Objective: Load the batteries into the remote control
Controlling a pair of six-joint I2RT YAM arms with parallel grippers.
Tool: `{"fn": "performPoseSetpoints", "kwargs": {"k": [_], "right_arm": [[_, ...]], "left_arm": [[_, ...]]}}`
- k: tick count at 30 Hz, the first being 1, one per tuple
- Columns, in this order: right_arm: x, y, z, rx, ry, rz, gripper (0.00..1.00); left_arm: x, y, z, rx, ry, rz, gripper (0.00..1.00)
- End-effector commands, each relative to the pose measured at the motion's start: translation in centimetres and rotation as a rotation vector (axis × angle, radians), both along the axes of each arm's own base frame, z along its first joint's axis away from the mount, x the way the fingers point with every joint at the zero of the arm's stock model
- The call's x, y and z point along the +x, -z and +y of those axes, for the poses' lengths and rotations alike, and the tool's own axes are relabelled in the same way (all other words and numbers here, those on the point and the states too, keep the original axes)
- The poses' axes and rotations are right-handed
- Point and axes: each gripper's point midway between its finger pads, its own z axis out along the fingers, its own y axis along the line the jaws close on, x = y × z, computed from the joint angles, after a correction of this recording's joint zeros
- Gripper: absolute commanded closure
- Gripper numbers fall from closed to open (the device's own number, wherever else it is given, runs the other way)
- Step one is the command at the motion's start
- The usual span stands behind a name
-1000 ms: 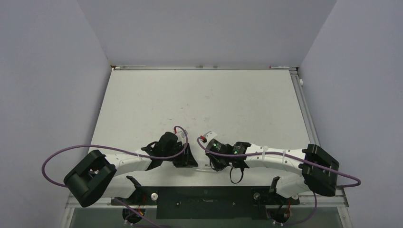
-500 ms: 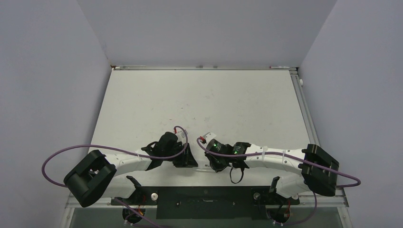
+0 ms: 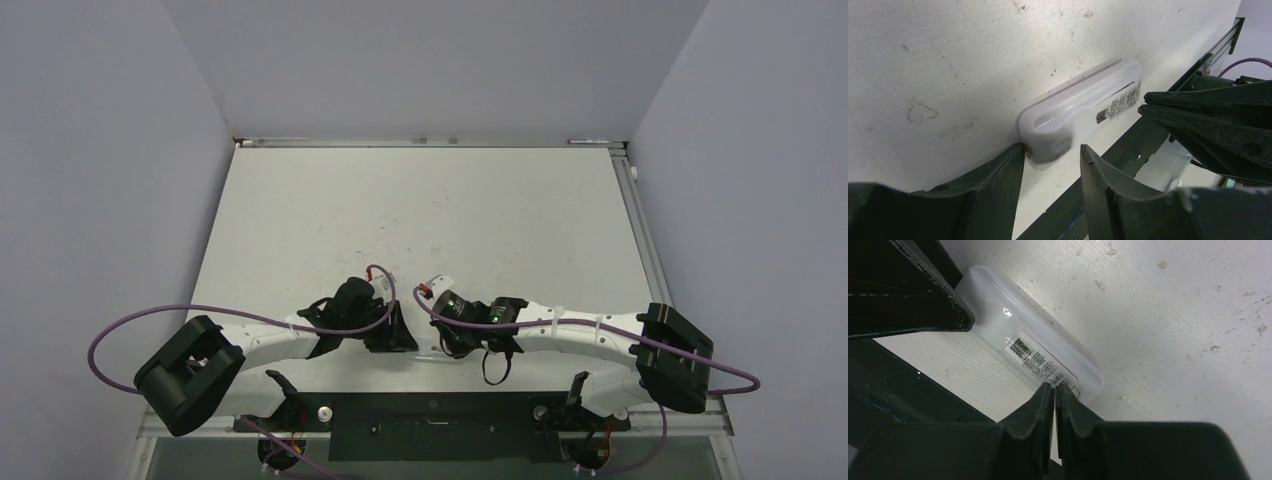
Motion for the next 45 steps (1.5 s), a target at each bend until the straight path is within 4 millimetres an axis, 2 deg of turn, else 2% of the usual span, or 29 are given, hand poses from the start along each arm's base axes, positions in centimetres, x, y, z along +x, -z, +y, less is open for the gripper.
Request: {"fn": "performPoseSetpoints", "kwargs": {"k": [1, 5, 15, 19, 27, 30, 37, 45], "right_arm": [[1.4, -1.8, 1.0, 0.037, 0.020, -0.053, 0.91], [1.1, -1.1, 1.0, 0.039, 0.020, -0.040, 0.91], [-0.6, 4.2, -0.8, -0.025, 0.044, 0.039, 0.91], [-0.9, 4.4, -0.9, -0.028, 0.044, 0.040, 0.91], [0.2, 2.6, -0.1, -0.009, 0.047, -0.006, 0.91], [0.7, 1.6, 0.4, 0.013, 0.053, -0.035, 0.87], [3.1, -3.1, 1.2, 0.088, 0.081, -0.170, 0.75], [5.2, -8.1, 0.4, 0.162, 0.148, -0.316, 0.69]], "left_arm": [[0.6, -0.8, -0.4, -0.005, 0.012, -0.042, 0.55], [0.7, -1.0, -0.3, 0.000, 0.008, -0.049, 0.50], [1.0, -1.4, 0.7, 0.034, -0.029, -0.076, 0.44], [0.9, -1.7, 1.1, 0.035, -0.044, -0.084, 0.44], [1.0, -2.8, 1.8, 0.045, -0.066, -0.105, 0.42], [1.0, -3.3, 2.1, 0.047, -0.075, -0.118, 0.41], [1.6, -5.8, 3.0, 0.052, -0.103, -0.174, 0.37], [2.6, -10.3, 4.6, 0.083, -0.146, -0.282, 0.34]]}}
